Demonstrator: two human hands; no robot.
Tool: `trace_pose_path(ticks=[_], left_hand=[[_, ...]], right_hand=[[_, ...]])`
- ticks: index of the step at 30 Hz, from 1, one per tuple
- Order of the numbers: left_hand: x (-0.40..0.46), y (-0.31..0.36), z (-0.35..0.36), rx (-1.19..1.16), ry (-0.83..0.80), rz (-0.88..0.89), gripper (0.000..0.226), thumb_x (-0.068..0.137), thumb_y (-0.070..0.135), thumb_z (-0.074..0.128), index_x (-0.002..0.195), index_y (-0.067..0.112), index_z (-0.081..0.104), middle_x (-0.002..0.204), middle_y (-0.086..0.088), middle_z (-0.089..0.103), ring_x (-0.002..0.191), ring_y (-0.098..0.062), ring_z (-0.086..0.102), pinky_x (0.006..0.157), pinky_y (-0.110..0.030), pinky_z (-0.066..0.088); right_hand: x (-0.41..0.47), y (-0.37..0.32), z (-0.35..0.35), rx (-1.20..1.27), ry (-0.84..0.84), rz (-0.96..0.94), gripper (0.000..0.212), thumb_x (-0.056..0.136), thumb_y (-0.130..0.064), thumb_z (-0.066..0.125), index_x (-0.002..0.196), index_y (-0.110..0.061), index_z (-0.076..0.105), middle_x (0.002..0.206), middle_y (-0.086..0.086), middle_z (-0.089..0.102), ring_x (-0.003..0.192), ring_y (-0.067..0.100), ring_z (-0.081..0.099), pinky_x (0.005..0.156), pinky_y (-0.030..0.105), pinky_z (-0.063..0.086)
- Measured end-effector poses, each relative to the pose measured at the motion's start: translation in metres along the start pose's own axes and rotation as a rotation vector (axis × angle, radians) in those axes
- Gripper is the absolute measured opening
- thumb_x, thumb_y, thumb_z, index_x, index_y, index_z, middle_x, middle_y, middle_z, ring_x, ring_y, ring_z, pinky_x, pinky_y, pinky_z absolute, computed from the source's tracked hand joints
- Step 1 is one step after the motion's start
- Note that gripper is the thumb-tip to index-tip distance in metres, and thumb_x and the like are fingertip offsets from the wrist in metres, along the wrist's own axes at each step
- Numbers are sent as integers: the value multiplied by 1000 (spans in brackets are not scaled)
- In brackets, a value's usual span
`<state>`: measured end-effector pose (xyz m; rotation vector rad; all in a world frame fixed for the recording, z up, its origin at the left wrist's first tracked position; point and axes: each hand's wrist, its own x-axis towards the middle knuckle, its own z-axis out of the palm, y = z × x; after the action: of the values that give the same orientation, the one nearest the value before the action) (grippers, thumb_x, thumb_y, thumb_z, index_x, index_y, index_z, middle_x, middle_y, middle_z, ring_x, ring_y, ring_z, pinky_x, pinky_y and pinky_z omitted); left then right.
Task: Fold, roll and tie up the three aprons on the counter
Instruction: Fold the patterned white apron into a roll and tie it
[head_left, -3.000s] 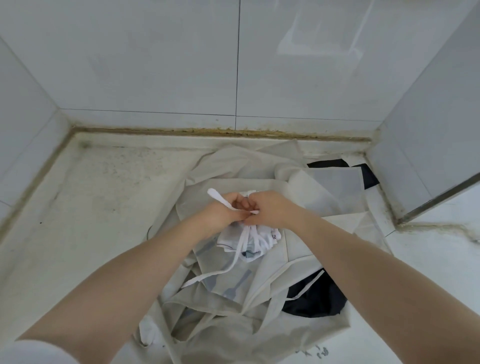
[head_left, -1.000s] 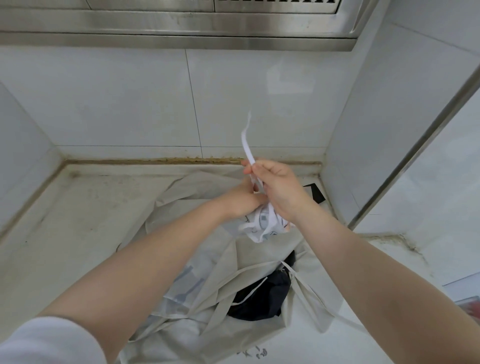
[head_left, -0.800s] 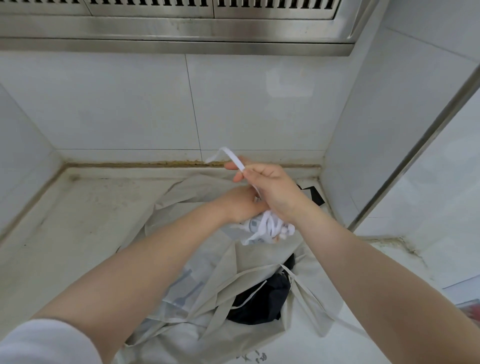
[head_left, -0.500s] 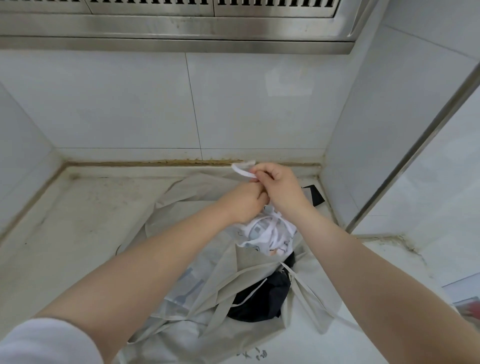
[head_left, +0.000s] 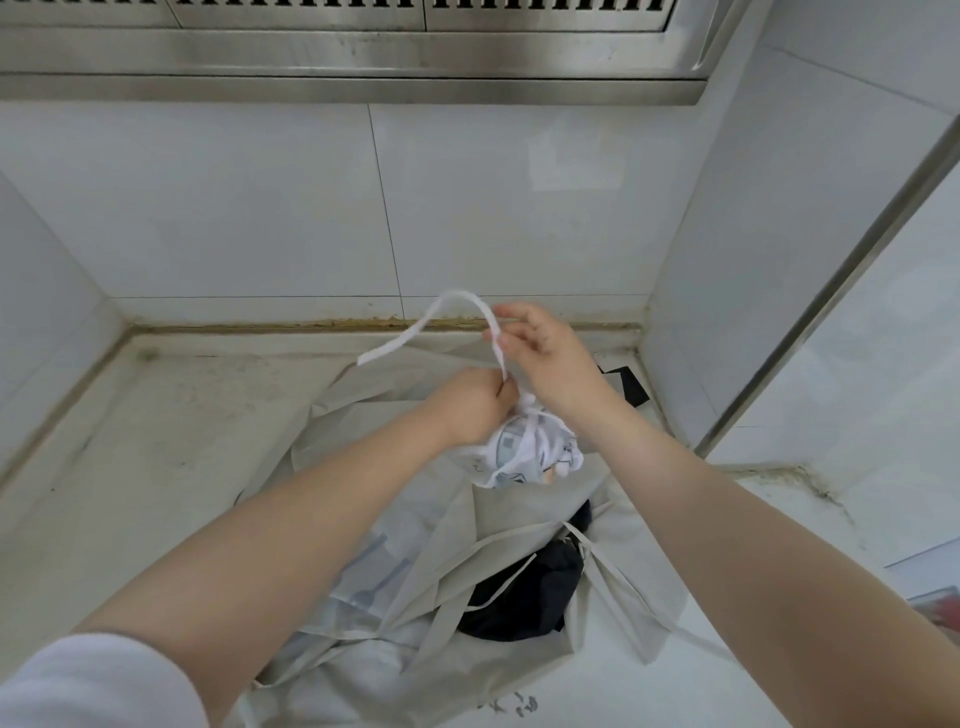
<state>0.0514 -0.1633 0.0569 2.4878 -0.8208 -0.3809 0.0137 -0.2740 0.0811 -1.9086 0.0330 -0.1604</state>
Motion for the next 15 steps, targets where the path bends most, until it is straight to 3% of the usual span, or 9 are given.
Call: trace_pose_path(ticks=[2, 3, 6, 9, 11, 13, 15], left_hand=[[-1, -2, -2, -210, 19, -12, 39, 102, 22, 30, 97, -3, 59, 88, -16, 64, 81, -27, 58, 72, -35, 43], [-2, -2, -2, -302, 0, -31, 35, 102, 20, 32, 95, -2, 58, 80, -12, 61, 73, -22, 55, 68, -33, 42], [-4, -2, 0, -548, -58, -103, 24, 99, 14, 36, 83, 7, 51, 63, -1, 42, 56, -11, 37, 55, -26, 30], [-2, -1, 0, -714, -7, -161, 31, 100, 13, 36, 72, 13, 48, 62, 1, 43, 54, -8, 38, 54, -20, 31], [-1, -2, -3, -785, 6, -179, 35, 101, 15, 36, 67, 14, 46, 61, 0, 43, 49, -8, 35, 47, -16, 31], [-1, -2, -6, -831, -33, -184, 36, 100, 15, 36, 66, 13, 47, 60, -1, 44, 48, -10, 35, 46, -18, 32], [0, -3, -6, -877, -35, -208, 39, 100, 15, 35, 64, 11, 48, 58, -2, 47, 48, -13, 37, 49, -23, 32]], right_hand=[[-3, 11, -4, -179, -40, 12, 38, 99, -12, 44, 137, -14, 41, 117, 0, 64, 103, 13, 59, 83, 12, 43], [-5, 17, -5, -273, -64, -7, 39, 99, -13, 43, 137, -13, 41, 118, 4, 64, 107, 18, 59, 86, 16, 42], [-5, 22, -4, -475, -92, -75, 34, 100, -13, 42, 133, -9, 48, 116, 10, 66, 106, 24, 60, 80, 17, 38], [-2, 23, -4, -658, -127, -126, 37, 98, -5, 39, 134, -11, 47, 115, 13, 64, 101, 27, 60, 80, 26, 42], [-4, 24, -3, -702, -208, -140, 52, 92, 4, 38, 140, -17, 39, 115, 12, 62, 96, 26, 57, 77, 29, 44], [-7, 27, -3, -714, -239, -163, 61, 88, 7, 39, 143, -20, 33, 110, 7, 59, 87, 20, 52, 70, 27, 40], [-6, 31, -5, -785, -167, -208, 57, 90, 5, 42, 141, -19, 37, 98, 6, 59, 82, 21, 53, 65, 25, 34]])
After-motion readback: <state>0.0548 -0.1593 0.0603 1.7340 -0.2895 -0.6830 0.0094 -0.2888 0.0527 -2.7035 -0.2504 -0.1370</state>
